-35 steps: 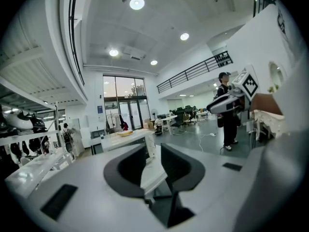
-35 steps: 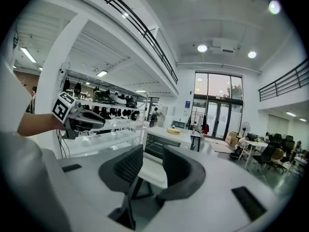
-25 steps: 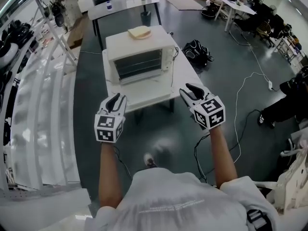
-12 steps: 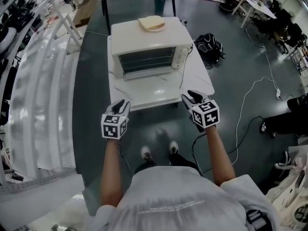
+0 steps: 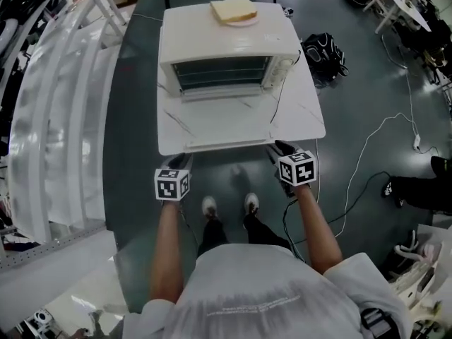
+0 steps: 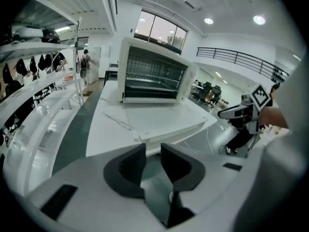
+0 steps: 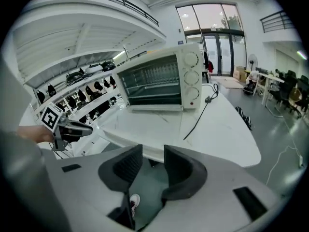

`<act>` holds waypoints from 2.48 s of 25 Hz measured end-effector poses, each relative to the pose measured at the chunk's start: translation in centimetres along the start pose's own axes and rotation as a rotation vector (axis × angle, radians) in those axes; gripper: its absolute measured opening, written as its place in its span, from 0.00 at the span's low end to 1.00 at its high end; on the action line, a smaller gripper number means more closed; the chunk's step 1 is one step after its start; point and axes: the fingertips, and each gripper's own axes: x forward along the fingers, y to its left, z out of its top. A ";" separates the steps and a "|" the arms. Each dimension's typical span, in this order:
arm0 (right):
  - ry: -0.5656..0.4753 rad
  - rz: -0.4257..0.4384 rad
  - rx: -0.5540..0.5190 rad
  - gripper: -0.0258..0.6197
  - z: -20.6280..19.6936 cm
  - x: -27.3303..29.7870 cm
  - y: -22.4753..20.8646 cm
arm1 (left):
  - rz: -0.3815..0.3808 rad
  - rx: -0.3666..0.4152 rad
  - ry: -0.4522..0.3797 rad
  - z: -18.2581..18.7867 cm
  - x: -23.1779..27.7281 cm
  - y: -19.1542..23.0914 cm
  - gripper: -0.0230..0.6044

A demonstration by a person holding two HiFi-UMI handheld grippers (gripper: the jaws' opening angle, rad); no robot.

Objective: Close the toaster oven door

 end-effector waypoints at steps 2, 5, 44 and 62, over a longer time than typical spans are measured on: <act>0.040 0.021 0.020 0.24 -1.6 1.4 0.1 | 0.006 -0.033 0.023 -1.2 1.0 0.4 0.20; 0.073 0.041 0.057 0.24 -3.0 3.2 0.1 | 0.003 -0.064 0.040 -2.0 2.6 0.7 0.20; -0.258 -0.030 0.009 0.24 9.1 0.7 -0.6 | 0.009 -0.089 -0.277 11.5 -1.3 0.5 0.16; -0.439 -0.059 -0.072 0.24 22.8 0.9 -2.6 | 0.061 -0.067 -0.488 24.9 -1.6 3.3 0.16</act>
